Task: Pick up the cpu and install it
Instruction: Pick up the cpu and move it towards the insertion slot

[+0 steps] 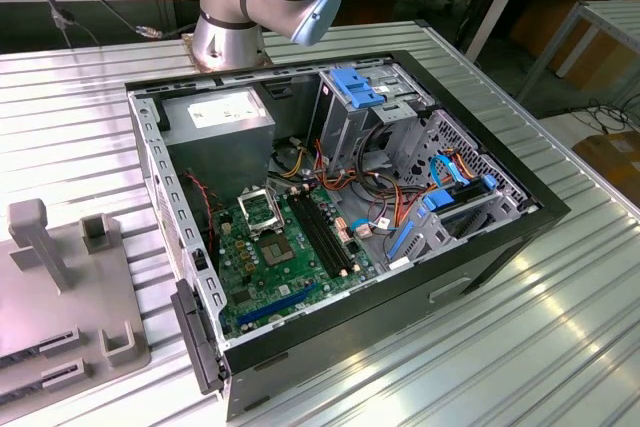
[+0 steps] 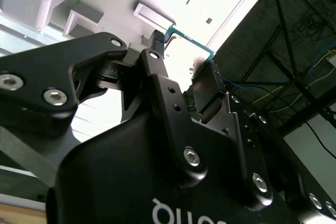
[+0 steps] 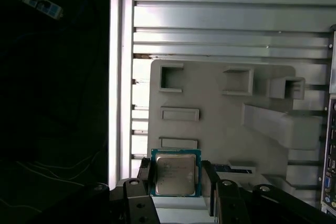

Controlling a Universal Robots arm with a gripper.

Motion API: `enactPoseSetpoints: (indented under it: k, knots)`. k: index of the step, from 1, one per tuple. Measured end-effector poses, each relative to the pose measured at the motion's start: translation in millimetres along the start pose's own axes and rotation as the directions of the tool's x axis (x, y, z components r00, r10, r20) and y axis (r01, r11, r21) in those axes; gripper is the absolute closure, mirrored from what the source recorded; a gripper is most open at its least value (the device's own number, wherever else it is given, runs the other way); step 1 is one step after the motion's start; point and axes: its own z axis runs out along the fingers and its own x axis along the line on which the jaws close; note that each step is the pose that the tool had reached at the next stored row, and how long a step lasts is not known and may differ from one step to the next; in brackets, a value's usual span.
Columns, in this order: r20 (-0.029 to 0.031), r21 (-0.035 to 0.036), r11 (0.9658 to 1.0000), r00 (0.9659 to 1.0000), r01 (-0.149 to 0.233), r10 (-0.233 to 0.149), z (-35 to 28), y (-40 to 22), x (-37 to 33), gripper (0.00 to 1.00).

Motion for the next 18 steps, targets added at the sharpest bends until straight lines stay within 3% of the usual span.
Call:
enactPoseSetpoints:
  k: [18]
  knots:
    - [-0.0029,-0.0001,1.0,1.0,0.0,0.0,-10.2,-0.2,0.5,0.53]
